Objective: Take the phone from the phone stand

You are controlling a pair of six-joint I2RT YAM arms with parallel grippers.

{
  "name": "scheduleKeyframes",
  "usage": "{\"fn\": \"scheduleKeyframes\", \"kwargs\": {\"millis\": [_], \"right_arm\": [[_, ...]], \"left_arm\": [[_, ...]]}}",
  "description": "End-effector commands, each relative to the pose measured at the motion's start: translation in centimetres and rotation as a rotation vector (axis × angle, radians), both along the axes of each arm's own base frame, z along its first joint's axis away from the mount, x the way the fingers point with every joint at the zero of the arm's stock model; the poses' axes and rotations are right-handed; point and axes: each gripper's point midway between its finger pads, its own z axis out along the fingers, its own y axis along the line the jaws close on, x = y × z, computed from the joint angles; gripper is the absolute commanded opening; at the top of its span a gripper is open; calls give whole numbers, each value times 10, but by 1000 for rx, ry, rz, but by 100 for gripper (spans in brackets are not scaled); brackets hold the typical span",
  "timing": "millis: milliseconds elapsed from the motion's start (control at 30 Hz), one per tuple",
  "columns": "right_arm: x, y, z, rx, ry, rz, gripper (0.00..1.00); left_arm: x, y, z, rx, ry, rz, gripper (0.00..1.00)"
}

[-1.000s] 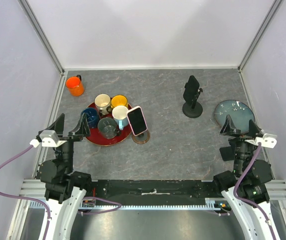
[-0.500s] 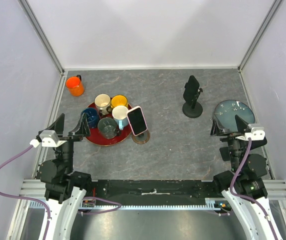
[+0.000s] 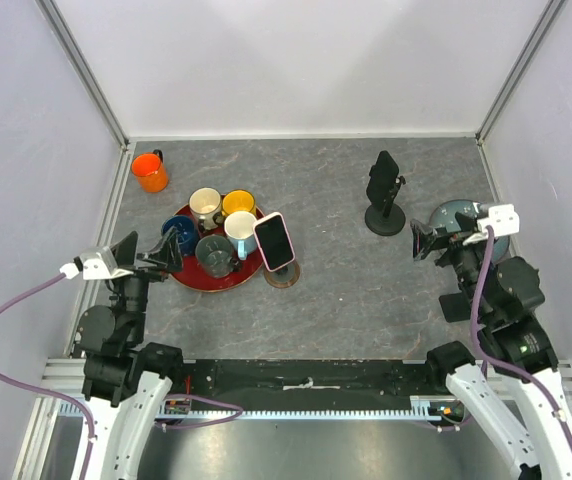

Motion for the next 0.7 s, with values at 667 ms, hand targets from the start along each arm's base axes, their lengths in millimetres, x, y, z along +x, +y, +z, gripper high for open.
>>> {"fn": "scheduleKeyframes", "kwargs": {"millis": [667], "right_arm": [[-17,-69,-25,58,588,-530,98]], "left_arm": [[-37,0,3,-8,-36,-51,100]]}}
